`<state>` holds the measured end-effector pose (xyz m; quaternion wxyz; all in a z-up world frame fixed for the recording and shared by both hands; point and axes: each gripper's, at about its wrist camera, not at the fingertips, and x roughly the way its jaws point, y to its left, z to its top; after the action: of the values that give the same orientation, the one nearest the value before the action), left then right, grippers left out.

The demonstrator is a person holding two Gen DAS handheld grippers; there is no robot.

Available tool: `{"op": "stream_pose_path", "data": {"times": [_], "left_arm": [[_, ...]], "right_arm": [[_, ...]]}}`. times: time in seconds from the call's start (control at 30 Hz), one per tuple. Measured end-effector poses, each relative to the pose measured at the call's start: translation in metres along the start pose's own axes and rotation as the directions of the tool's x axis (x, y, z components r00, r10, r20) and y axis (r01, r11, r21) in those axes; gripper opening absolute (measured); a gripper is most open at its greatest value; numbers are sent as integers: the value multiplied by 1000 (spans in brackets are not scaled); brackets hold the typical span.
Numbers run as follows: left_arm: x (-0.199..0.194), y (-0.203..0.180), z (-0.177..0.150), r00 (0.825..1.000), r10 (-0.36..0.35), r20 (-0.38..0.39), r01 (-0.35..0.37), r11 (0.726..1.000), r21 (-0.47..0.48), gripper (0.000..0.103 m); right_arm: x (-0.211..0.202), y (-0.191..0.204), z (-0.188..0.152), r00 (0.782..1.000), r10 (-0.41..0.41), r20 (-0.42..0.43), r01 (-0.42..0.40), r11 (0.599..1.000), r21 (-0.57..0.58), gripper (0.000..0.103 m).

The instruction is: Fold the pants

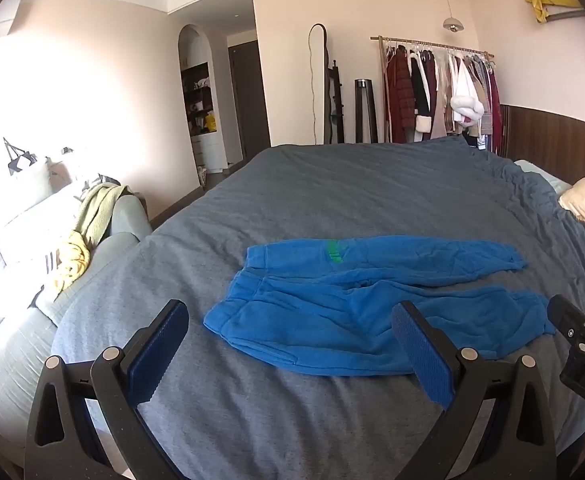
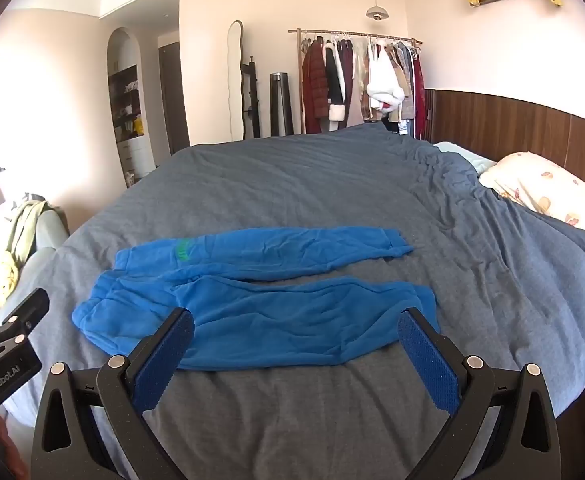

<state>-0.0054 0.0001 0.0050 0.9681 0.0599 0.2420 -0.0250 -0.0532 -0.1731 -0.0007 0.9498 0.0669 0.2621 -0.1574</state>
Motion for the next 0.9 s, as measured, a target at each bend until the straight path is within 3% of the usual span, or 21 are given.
{"op": "stream_pose_path", "data": {"times": [0.9], "left_arm": [[-8,5,5,1000,-9,27,9,1000,-8,103]], "right_arm": [[-5,4,4,1000,0,21,0,1000,-18,103]]}}
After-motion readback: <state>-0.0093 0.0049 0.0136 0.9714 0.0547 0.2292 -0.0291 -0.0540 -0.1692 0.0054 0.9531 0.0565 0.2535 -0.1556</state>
